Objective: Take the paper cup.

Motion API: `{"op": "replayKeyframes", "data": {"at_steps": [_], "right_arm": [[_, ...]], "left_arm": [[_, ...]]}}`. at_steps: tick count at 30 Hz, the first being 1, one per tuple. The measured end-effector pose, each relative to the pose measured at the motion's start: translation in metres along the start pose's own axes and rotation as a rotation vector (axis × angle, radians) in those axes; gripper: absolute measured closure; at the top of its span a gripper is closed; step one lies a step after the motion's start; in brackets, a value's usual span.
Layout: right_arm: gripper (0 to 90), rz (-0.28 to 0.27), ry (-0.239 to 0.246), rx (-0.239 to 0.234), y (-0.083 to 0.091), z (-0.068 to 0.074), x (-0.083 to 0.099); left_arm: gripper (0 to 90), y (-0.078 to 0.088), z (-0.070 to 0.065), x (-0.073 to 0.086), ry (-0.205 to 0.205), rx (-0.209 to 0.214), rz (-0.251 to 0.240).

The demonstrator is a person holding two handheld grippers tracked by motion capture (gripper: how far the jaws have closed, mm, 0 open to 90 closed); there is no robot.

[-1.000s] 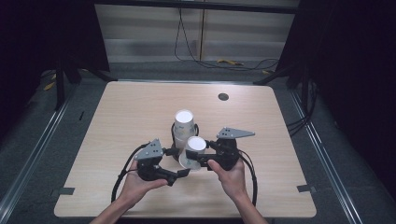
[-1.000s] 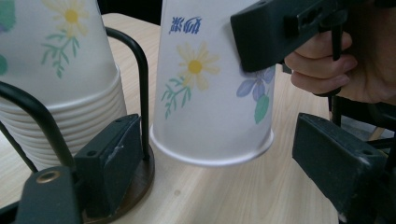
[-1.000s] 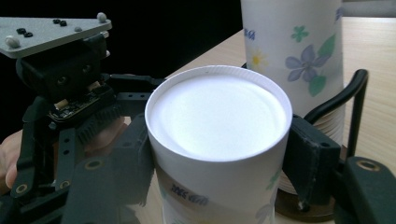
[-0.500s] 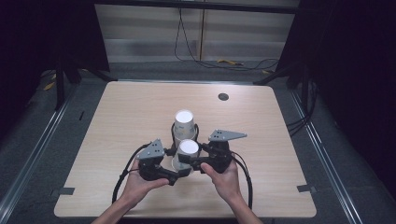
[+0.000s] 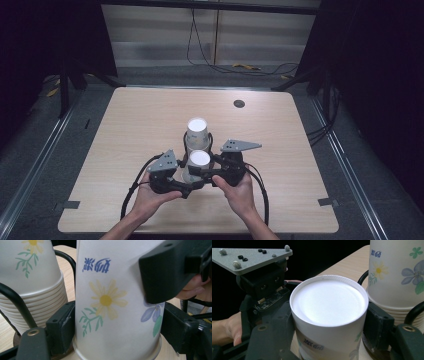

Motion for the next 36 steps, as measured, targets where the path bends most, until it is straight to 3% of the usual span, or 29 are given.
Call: {"op": "replayKeyframes", "data": {"at_steps": [4, 13, 18, 28, 33, 36], "right_arm": [[33.8, 0.005, 0.000, 0.001, -0.002, 0.000, 0.001], [30.8, 0.008, 0.005, 0.000, -0.002, 0.000, 0.001], [22.7, 0.009, 0.005, 0.001, -0.003, 0.000, 0.000], [19.6, -0.006, 0.007, 0.013, 0.005, -0.001, -0.002], [19.7, -0.017, -0.001, 0.021, 0.010, -0.005, -0.003], [19.6, -0.034, -0.006, 0.024, 0.014, -0.006, -0.003]], "left_arm": [[22.3, 0.001, 0.001, 0.001, 0.010, 0.008, 0.005], [26.7, 0.001, 0.002, 0.001, -0.011, 0.007, 0.016], [26.5, 0.001, 0.004, 0.003, 0.000, 0.012, 0.030], [26.5, 0.008, 0.011, 0.005, 0.019, 0.002, 0.051], [26.4, 0.011, 0.013, 0.005, 0.030, 0.041, 0.055], [26.4, 0.014, 0.015, 0.005, 0.033, 0.043, 0.062]]}}
Point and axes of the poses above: each handheld gripper's, and its own axes: y roughly backward along the jaws, x roughly out of its underside, z roughly to its left, the point moved 1 cm from there along -y, roughly forward along the jaws, and after that the axes turned 6 degrees about z, right-handed, at the moved point
